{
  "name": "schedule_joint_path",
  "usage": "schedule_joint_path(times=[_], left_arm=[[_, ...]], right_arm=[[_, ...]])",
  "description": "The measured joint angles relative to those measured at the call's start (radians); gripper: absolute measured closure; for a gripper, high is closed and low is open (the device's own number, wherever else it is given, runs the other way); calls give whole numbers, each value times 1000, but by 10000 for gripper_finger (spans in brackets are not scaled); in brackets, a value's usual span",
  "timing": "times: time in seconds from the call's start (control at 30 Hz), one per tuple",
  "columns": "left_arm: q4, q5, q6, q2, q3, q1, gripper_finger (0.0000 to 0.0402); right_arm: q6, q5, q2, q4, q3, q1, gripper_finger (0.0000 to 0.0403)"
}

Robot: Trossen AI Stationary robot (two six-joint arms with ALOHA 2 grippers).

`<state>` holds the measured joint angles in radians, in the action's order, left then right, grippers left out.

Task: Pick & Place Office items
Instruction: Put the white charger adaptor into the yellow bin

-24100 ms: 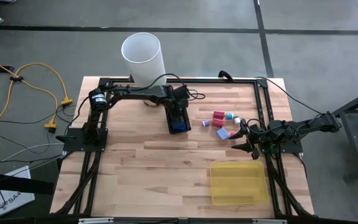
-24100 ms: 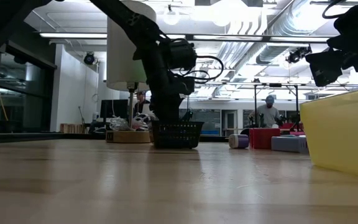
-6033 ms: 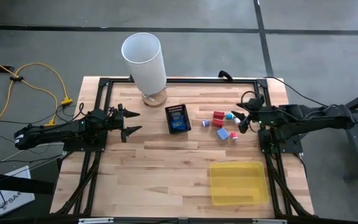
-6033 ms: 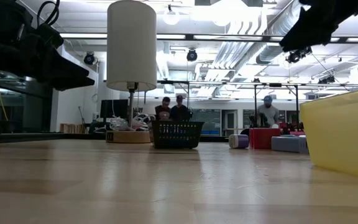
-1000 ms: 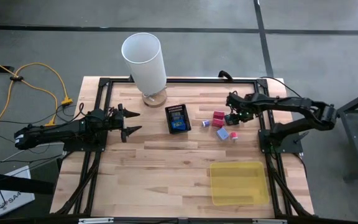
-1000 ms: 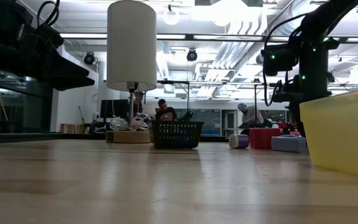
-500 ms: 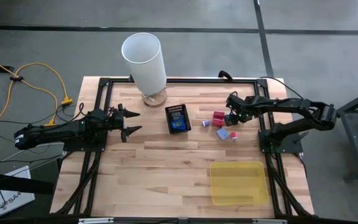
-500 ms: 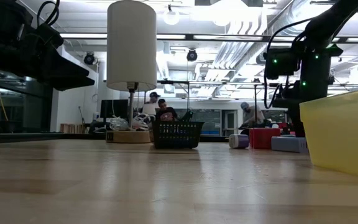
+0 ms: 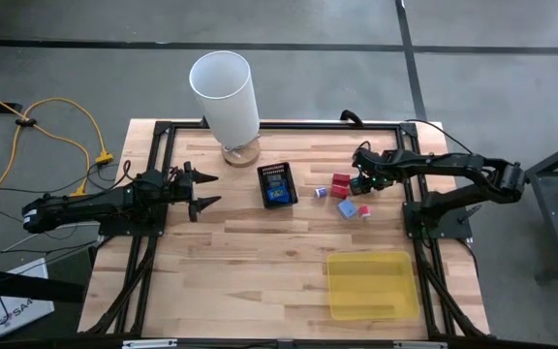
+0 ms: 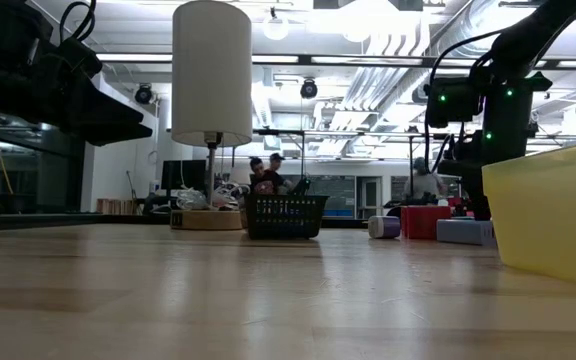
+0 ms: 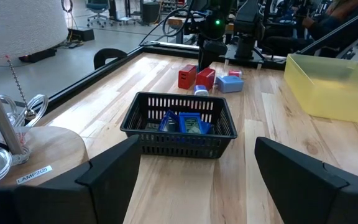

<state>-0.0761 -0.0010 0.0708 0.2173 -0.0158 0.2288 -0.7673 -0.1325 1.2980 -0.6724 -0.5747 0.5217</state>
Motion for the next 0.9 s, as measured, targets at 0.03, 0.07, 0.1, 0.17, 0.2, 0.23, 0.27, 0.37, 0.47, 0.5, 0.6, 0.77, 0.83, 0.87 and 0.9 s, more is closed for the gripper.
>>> schedule_joint_path(times=[0.03, 0.07, 0.1, 0.17, 0.2, 0.23, 0.27, 0.37, 0.47, 0.5, 0.6, 0.77, 0.83, 0.87, 0.9], left_arm=[[0, 0, 0, 0, 0, 0, 94], [0, 0, 0, 0, 0, 0, 94], [0, 0, 0, 0, 0, 0, 94], [0, 0, 0, 0, 0, 0, 94], [0, 0, 0, 0, 0, 0, 94], [0, 0, 0, 0, 0, 0, 94], [0, 0, 0, 0, 0, 0, 94], [0, 0, 0, 0, 0, 0, 94], [0, 0, 0, 0, 0, 0, 94], [0, 0, 0, 0, 0, 0, 94], [0, 0, 0, 0, 0, 0, 94], [0, 0, 0, 0, 0, 0, 94], [0, 0, 0, 0, 0, 0, 94], [0, 0, 0, 0, 0, 0, 94], [0, 0, 0, 0, 0, 0, 94]], right_arm=[[0, 0, 0, 0, 0, 0, 213], [0, 0, 0, 0, 0, 0, 213], [0, 0, 0, 0, 0, 0, 213], [0, 0, 0, 0, 0, 0, 216], [0, 0, 0, 0, 0, 0, 220], [0, 0, 0, 0, 0, 0, 224], [0, 0, 0, 0, 0, 0, 229], [0, 0, 0, 0, 0, 0, 246], [0, 0, 0, 0, 0, 0, 262], [0, 0, 0, 0, 0, 0, 267], [0, 0, -1, 0, 0, 0, 274], [0, 0, -1, 0, 0, 0, 270], [0, 0, -1, 0, 0, 0, 270], [0, 0, -1, 0, 0, 0, 271], [0, 0, -1, 0, 0, 0, 272]])
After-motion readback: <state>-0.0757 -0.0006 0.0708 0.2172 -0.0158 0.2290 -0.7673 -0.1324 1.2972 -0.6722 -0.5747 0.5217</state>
